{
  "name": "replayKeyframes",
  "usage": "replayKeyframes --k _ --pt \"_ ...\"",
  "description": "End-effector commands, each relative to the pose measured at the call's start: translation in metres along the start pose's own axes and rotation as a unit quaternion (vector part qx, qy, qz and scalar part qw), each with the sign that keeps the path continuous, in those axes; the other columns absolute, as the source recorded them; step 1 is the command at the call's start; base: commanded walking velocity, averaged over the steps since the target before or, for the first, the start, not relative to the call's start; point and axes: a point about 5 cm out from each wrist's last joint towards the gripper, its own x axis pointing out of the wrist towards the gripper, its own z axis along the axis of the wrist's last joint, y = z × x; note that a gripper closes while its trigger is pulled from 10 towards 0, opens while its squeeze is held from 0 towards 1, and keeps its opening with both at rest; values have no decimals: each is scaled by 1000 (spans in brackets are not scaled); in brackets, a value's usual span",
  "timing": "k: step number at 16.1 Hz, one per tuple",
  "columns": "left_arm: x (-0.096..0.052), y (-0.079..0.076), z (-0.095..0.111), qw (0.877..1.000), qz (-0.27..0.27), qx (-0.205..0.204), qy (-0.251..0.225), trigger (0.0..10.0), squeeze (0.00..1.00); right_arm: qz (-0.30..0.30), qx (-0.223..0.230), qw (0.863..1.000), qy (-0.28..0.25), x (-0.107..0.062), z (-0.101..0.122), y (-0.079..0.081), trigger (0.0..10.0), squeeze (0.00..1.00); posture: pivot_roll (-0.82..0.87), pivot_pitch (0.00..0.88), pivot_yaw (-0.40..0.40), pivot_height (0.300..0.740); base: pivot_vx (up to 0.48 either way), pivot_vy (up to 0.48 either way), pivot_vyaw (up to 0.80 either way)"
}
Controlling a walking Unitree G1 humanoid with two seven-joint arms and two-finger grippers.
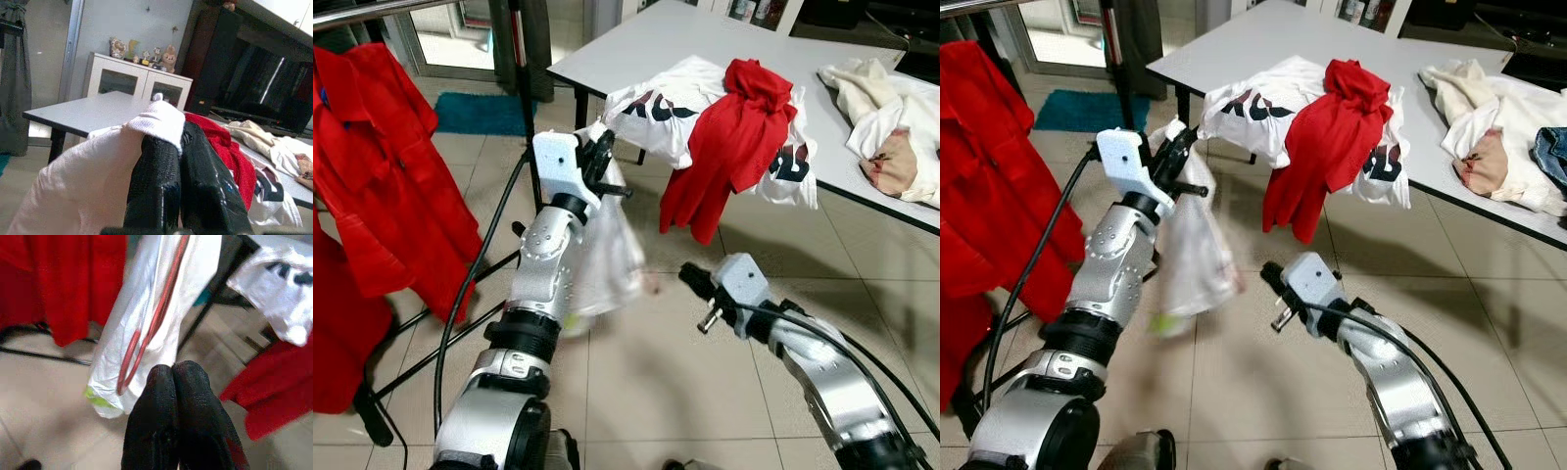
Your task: Hang hanger
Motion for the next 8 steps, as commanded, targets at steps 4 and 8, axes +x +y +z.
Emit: replayKeyframes --k 4,8 --pt "6 -8 10 1000 -16 4 -24 10000 0 -67 -21 997 24 7 -12 -11 10000 0 45 57 -74 740 0 0 0" --pt "9 -16 16 999 -34 7 -33 10000 0 -112 -35 993 27 12 -16 -16 10000 0 56 55 -61 740 0 0 0"
